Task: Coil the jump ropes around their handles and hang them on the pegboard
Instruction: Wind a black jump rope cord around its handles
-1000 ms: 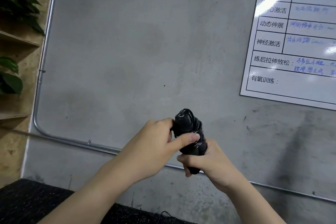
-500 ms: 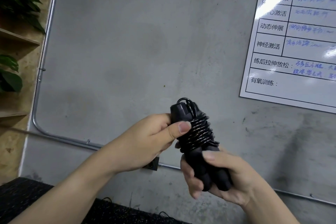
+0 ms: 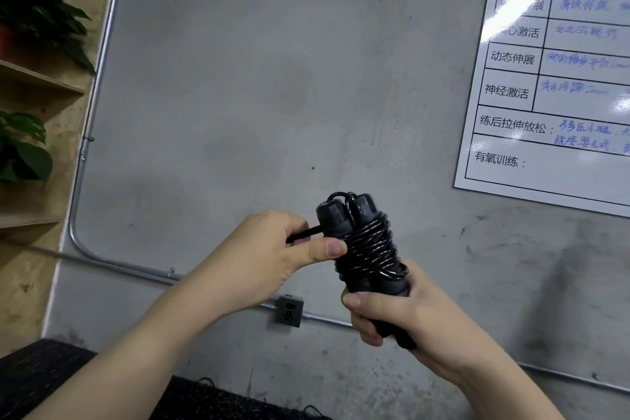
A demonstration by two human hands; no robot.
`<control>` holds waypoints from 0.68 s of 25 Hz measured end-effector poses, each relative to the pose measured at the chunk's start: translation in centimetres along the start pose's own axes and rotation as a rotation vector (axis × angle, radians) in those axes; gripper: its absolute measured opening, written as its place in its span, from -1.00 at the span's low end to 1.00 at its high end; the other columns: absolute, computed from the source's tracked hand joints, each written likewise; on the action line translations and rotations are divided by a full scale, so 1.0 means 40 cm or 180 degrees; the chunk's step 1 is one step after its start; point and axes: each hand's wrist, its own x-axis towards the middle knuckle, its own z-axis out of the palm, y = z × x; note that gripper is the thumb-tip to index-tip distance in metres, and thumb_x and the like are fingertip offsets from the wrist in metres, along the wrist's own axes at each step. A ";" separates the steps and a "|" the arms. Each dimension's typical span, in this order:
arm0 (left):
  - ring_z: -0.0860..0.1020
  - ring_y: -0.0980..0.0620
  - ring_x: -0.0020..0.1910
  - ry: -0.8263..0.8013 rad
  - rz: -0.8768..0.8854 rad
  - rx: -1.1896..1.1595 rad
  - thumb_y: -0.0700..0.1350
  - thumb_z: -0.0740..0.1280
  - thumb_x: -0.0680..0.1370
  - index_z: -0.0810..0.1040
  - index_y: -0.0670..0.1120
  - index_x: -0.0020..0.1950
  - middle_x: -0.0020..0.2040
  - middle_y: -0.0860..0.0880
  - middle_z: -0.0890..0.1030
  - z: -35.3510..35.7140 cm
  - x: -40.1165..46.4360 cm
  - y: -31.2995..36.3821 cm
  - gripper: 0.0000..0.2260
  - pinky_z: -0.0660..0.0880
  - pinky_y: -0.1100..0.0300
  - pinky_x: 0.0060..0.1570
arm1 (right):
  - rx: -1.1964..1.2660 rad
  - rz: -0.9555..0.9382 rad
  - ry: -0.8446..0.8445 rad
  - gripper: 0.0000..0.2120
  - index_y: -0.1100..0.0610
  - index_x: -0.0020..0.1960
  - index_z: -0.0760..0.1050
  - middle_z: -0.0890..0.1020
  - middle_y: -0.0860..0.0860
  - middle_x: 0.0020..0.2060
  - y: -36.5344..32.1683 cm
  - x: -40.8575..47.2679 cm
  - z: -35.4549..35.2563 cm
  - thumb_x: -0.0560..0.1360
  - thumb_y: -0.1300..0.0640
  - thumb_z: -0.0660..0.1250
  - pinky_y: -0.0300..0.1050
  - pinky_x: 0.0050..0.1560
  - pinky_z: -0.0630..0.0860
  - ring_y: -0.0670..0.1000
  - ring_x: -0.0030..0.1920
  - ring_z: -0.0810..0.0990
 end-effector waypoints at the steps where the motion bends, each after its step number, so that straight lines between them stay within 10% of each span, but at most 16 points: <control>1: 0.26 0.13 -0.38 0.0087 0.0026 -0.0035 0.56 0.31 0.32 0.49 -0.23 -0.22 -0.39 0.14 0.29 0.006 -0.001 0.002 -0.22 0.19 0.18 -0.35 | -0.0164 -0.0037 0.0112 -0.63 0.33 0.12 0.43 0.42 0.21 -0.33 0.004 0.003 -0.004 0.42 0.23 0.48 -0.01 -0.34 0.30 0.11 -0.39 0.36; 6: 0.35 0.11 -0.37 0.0015 0.0336 -0.0046 0.29 0.30 0.57 0.56 0.00 -0.15 -0.37 0.12 0.39 0.035 -0.007 0.005 -0.63 0.35 0.12 -0.30 | -0.0729 -0.0214 0.0595 -0.83 -0.03 -0.06 0.61 0.47 0.05 -0.40 -0.005 0.013 -0.012 0.42 0.20 0.47 -0.17 -0.35 0.36 0.03 -0.38 0.39; 13: 0.41 0.27 -0.48 0.0282 0.0122 0.0175 0.49 0.26 0.31 0.54 0.10 0.00 -0.46 0.38 0.44 0.062 -0.013 0.045 -0.47 0.27 0.34 -0.45 | -0.1012 -0.0625 0.1357 -0.68 -0.10 0.13 0.55 0.65 -0.15 -0.25 0.037 0.032 0.067 0.54 0.29 0.43 -0.24 -0.19 0.48 -0.16 -0.27 0.57; 17: 0.25 0.14 -0.47 0.0276 0.0285 -0.0310 0.38 0.40 0.37 0.60 0.14 0.05 -0.47 0.13 0.31 0.048 -0.003 0.020 -0.59 0.25 0.20 -0.40 | -0.1174 -0.0572 0.1342 -0.57 -0.16 0.25 0.46 0.67 -0.09 -0.12 0.027 0.020 0.076 0.52 0.24 0.45 -0.22 -0.17 0.52 -0.10 -0.21 0.61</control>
